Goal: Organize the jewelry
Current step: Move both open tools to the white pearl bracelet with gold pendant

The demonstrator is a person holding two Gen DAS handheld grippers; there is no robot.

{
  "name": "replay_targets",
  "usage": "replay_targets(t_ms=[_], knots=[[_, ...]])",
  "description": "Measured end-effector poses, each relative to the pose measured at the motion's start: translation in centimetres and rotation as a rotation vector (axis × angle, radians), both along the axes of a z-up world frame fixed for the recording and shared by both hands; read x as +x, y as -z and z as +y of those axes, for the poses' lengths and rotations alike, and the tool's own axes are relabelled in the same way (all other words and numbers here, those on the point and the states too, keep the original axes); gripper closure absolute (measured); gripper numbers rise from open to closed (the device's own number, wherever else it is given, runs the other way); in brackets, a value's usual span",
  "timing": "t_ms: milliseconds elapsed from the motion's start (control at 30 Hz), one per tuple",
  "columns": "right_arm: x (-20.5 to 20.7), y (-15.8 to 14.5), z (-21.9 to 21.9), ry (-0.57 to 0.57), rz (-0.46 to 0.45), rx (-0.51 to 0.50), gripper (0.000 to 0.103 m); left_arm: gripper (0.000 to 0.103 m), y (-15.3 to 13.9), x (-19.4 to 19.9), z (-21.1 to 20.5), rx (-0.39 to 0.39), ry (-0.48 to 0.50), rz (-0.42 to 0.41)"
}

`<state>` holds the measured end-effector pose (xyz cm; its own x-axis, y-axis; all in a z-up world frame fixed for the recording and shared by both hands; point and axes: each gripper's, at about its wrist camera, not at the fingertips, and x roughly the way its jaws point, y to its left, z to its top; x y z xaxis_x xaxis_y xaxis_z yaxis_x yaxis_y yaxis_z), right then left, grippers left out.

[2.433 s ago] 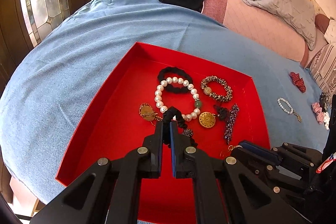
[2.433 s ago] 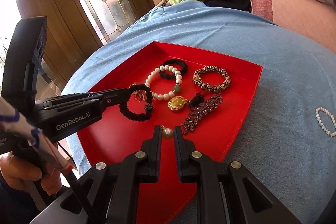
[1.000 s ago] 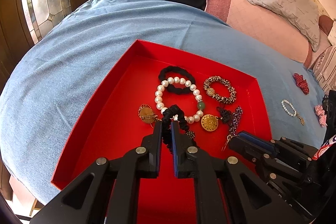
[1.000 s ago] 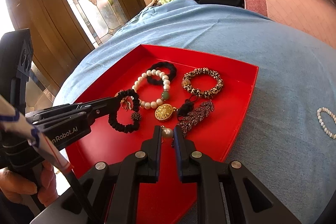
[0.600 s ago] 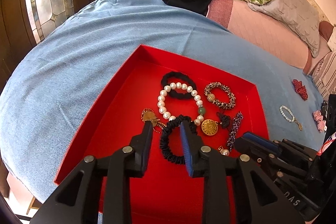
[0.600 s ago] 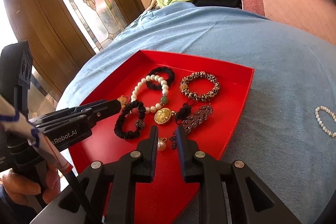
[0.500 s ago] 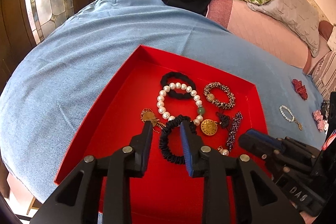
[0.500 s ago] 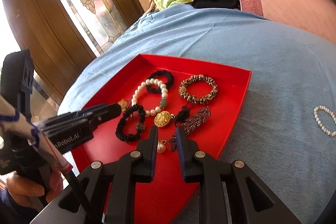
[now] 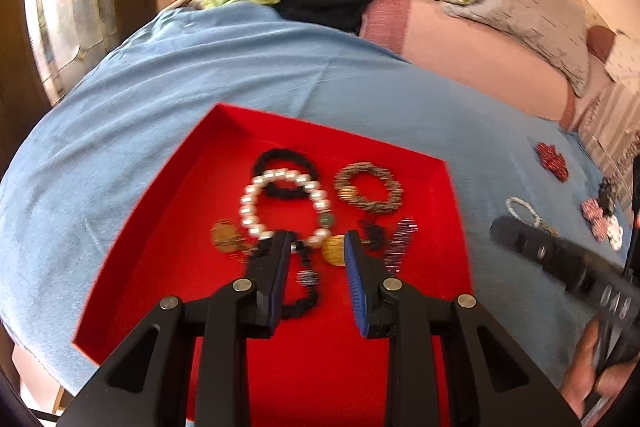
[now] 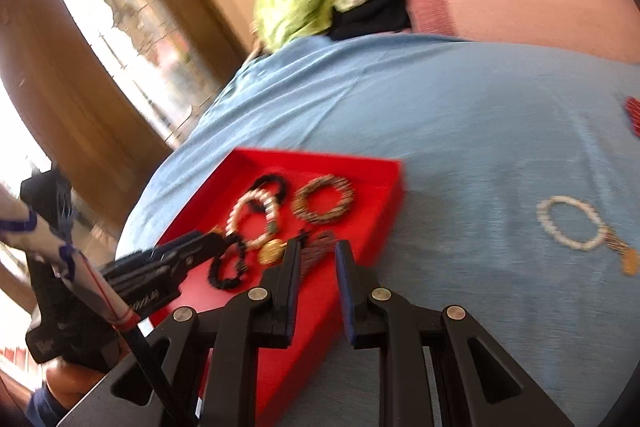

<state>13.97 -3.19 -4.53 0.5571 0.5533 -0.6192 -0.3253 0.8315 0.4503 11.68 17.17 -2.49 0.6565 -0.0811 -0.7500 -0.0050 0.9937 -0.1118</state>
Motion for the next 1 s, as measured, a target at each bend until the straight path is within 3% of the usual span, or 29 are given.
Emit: replay_targets(t_ms=[233,333,400,600,733,833,1000], knots=[[0.7,-0.3,-8.9,0.223,0.060,0.045,0.084,0.076,-0.6,-0.1,-4.9,0.049,0.116,-0.045],[0.8,0.0,-12.9,0.308,0.086,0.050,0.071,0.075,-0.6,-0.1,-6.7,0.056,0.157,-0.052],[0.8,0.4,-15.6,0.363,0.098,0.032,0.068,0.075,-0.6,0.0,-7.8,0.058,0.186,-0.054],[1.0,3.1,-21.3,0.444,0.193,0.048,0.068,0.074,-0.4,0.4,-10.6,0.050,0.236,-0.048],[1.5,4.4,-22.2,0.444,0.231,0.054,0.068,0.073,0.0,0.5,-12.6,0.062,0.276,-0.038],[2.3,4.7,-21.4,0.436,0.227,-0.002,0.068,0.073,0.4,0.4,-13.8,0.074,0.303,-0.027],[3.9,5.1,-18.3,0.370,0.199,-0.242,0.068,0.072,0.7,0.5,-14.9,0.071,0.329,-0.015]])
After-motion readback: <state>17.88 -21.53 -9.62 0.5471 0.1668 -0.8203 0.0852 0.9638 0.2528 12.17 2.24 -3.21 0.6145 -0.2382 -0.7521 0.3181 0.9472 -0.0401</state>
